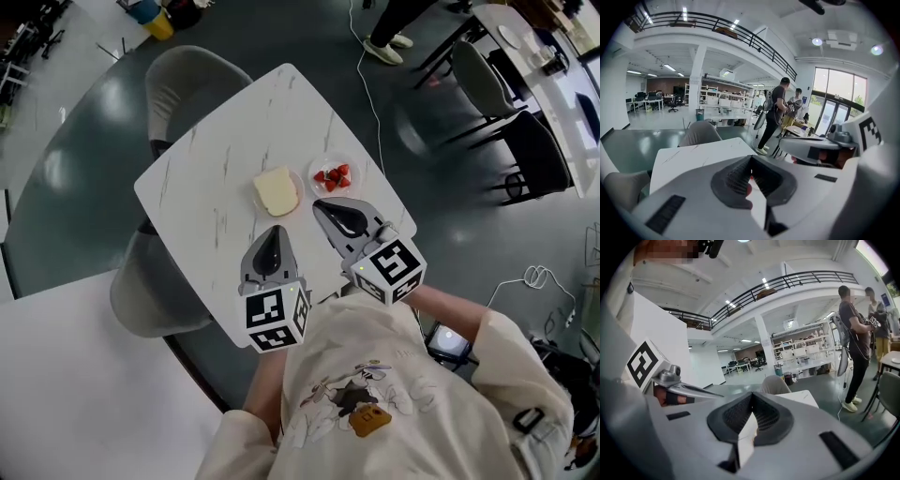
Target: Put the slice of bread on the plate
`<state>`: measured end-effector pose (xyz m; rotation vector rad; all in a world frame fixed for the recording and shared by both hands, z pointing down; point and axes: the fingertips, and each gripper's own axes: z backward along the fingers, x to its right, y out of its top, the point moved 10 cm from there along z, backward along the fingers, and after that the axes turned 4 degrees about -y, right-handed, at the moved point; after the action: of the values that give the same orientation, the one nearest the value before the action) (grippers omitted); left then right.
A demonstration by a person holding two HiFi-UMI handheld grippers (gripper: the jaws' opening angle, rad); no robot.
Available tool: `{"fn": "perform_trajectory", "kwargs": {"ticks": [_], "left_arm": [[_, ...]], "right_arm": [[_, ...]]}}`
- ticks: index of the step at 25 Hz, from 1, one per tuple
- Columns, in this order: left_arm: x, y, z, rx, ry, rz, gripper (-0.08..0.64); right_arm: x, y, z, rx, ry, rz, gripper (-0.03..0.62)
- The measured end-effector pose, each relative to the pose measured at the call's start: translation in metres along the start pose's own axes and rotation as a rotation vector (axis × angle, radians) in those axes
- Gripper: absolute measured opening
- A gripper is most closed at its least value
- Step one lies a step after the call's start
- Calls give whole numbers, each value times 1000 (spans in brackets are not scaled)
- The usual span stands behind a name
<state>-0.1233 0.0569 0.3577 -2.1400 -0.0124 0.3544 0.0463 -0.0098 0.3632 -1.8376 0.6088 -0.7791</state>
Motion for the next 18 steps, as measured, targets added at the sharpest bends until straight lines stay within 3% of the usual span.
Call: {"fn": "perform_trajectory", "kwargs": {"ticks": [5,13,18], "left_arm": [[7,6,43,36,-11,-3,9],[4,3,101,109,-10,0,9],[8,-9,122,153,6,17,8]], "right_arm": [[-27,11,19,11,25,13,5],[-76,32,42,62,53,131,5],[-95,29,59,66,66,131,5]]}}
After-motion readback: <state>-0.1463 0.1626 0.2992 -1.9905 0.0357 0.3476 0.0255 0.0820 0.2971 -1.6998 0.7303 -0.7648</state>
